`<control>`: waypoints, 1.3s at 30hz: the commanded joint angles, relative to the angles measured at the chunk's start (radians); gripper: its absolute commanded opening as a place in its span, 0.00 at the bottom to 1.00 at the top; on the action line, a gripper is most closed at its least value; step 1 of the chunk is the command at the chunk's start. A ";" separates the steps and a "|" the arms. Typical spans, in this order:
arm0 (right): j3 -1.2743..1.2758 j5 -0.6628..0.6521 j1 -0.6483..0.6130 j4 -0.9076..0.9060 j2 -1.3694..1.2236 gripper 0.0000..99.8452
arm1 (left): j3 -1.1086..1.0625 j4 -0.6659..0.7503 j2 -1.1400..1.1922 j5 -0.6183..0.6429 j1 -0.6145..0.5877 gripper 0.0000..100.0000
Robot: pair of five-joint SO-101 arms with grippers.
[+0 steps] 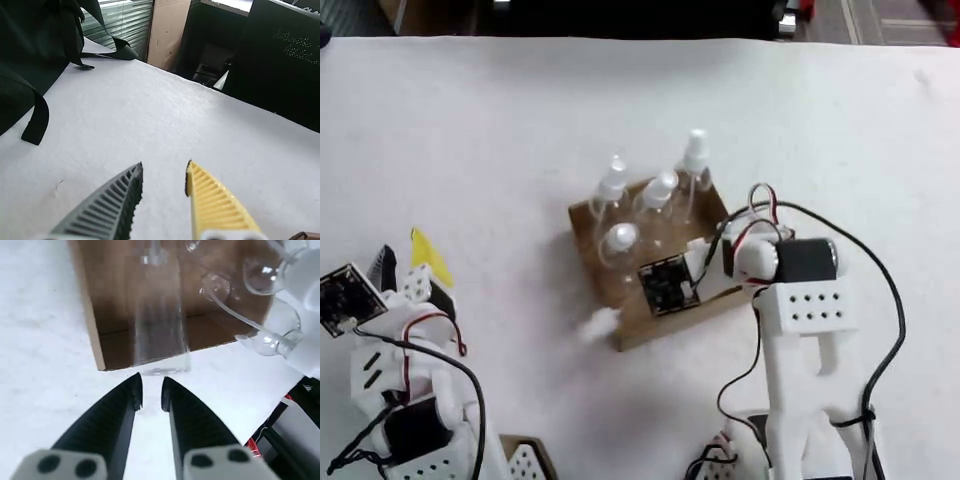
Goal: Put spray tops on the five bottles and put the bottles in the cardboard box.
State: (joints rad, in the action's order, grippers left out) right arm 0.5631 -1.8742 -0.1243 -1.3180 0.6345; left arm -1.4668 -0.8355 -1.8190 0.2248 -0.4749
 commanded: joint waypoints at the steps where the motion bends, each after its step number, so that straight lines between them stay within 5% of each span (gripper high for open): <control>1: -0.084 -0.011 0.010 -0.111 0.028 0.02 | 0.005 0.031 -0.010 -0.008 0.013 0.14; 20: 0.021 -0.008 0.044 -0.217 0.349 0.02 | 0.005 0.029 -0.010 -0.008 0.008 0.14; 30: 0.126 0.058 0.058 -0.047 0.344 0.03 | 0.005 0.029 -0.010 -0.008 0.007 0.14; 39: 0.051 0.083 -0.008 0.038 0.076 0.27 | 0.005 0.029 -0.010 -0.008 0.007 0.14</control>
State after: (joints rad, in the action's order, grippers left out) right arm 0.6981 -1.8006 -0.1074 -1.2981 0.7956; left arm -1.4668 -0.8355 -1.8190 0.2248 -0.4749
